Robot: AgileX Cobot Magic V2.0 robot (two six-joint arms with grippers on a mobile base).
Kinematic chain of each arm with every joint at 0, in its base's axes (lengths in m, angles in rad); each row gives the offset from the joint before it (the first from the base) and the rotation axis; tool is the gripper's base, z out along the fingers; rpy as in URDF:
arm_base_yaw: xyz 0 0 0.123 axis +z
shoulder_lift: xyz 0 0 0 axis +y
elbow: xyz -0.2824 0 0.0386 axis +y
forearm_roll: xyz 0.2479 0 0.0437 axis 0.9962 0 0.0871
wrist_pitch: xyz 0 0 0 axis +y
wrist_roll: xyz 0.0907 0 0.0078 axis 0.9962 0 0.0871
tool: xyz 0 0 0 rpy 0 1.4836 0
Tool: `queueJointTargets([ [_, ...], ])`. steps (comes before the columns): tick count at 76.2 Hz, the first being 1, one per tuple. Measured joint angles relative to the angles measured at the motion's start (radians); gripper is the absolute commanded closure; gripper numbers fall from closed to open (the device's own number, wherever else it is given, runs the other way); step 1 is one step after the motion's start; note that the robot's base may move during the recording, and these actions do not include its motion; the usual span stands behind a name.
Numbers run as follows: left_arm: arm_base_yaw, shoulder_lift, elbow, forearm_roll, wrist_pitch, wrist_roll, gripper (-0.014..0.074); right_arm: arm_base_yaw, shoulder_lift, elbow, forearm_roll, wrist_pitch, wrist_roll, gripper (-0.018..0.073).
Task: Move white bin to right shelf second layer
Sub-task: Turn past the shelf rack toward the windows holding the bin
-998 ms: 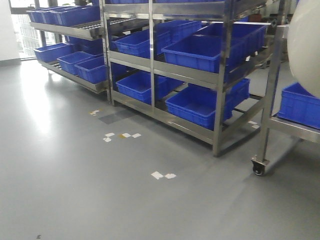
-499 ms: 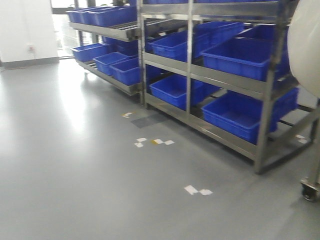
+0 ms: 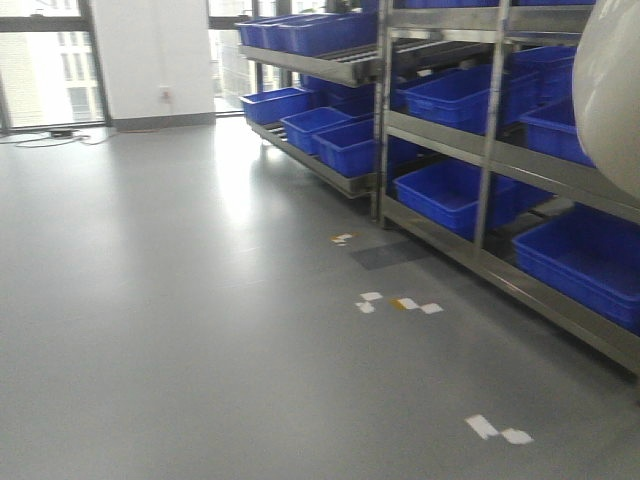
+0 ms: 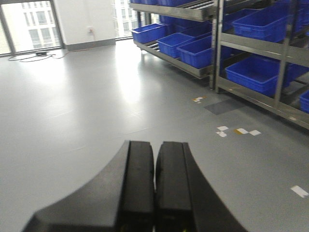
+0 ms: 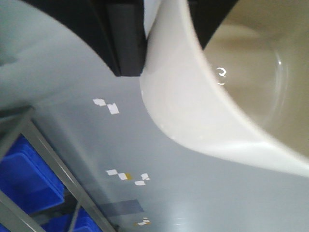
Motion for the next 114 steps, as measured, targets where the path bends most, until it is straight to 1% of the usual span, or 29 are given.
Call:
queueJointTargets([
  [114, 0.0, 0.0, 0.0, 0.0, 0.0, 0.0, 0.0512, 0.0, 0.0, 0.0, 0.0, 0.0, 0.0, 0.0504],
])
